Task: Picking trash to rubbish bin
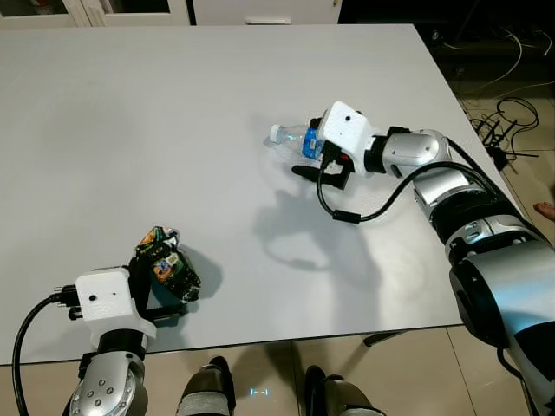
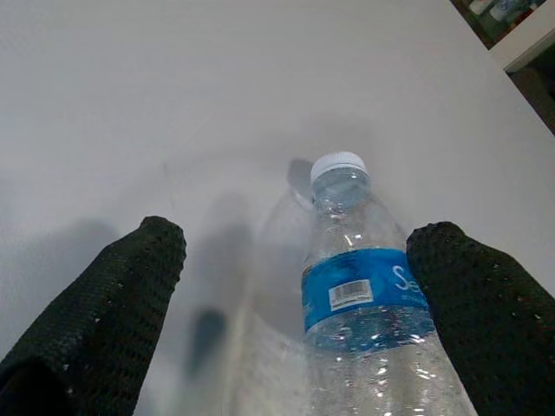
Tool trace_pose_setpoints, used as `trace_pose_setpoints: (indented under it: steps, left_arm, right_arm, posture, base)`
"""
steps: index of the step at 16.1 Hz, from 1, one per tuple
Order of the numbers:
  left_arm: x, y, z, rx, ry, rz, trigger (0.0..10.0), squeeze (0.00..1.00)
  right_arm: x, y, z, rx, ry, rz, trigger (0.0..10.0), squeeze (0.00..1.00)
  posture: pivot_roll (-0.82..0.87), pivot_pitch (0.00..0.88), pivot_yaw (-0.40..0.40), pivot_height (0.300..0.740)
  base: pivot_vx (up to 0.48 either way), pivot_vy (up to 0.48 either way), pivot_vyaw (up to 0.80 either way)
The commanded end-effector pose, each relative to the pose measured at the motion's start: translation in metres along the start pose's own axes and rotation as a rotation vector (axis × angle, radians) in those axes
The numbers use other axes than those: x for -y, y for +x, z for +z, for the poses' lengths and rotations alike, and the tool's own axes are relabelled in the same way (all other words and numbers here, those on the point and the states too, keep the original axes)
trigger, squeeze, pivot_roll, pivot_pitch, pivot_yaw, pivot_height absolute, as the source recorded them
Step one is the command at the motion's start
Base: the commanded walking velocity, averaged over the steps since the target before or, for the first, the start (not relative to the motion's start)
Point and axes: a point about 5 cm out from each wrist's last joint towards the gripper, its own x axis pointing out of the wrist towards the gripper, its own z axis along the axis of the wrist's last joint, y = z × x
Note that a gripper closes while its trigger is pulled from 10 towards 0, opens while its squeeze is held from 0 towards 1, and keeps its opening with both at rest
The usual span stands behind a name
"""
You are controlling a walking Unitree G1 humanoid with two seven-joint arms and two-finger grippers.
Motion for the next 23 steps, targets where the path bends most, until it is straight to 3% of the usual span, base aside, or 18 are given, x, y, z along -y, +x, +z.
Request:
trace_pose_setpoints:
  steps: [1, 2, 4, 5, 9, 14, 23]
  left_arm:
    - [-0.001, -0.003, -0.013, -0.067, -0.007, 0.001, 4.6, 0.0]
    - [-0.001, -0.004, -0.012, -0.068, -0.006, 0.001, 4.6, 0.0]
    - [-0.002, -0.004, -0.012, -0.07, -0.005, 0.001, 4.6, 0.0]
    - [-0.002, -0.005, -0.012, -0.071, -0.004, 0.002, 4.7, 0.0]
    - [-0.001, -0.005, -0.013, -0.074, -0.007, 0.0, 4.7, 0.0]
    - [-0.001, -0.007, -0.013, -0.077, -0.009, -0.001, 4.9, 0.0]
    - [-0.001, -0.008, -0.013, -0.085, -0.013, -0.003, 5.6, 0.0]
  right_arm:
    - [-0.002, -0.003, -0.007, -0.032, -0.017, 0.019, 10.0, 0.87]
    - [-0.003, -0.003, -0.009, -0.044, -0.027, 0.025, 10.0, 0.71]
    - [-0.006, -0.003, -0.012, -0.068, -0.047, 0.039, 10.0, 0.09]
    - [-0.008, -0.003, -0.015, -0.08, -0.05, 0.044, 10.0, 0.0]
    - [-0.008, -0.004, -0.02, -0.102, -0.024, 0.019, 10.0, 0.0]
    - [0.0, -0.009, -0.029, -0.121, 0.125, -0.135, 10.0, 0.0]
    - [-0.016, -0.01, -0.05, -0.194, 0.185, -0.077, 10.0, 0.0]
  posture:
    - [0.12, 0.224, -0.041, 0.74]
    - [0.12, 0.223, -0.04, 0.74]
    - [0.13, 0.226, -0.039, 0.74]
    - [0.13, 0.226, -0.039, 0.74]
    - [0.13, 0.23, -0.037, 0.74]
    - [0.13, 0.236, -0.036, 0.74]
    - [0.14, 0.24, -0.037, 0.74]
  base:
    - [0.0, 0.0, 0.0]
    - [0.0, 0.0, 0.0]
    - [0.0, 0.0, 0.0]
    - [0.0, 0.0, 0.0]
    - [0.0, 0.0, 0.0]
    - [0.0, 0.0, 0.0]
    - [0.0, 0.0, 0.0]
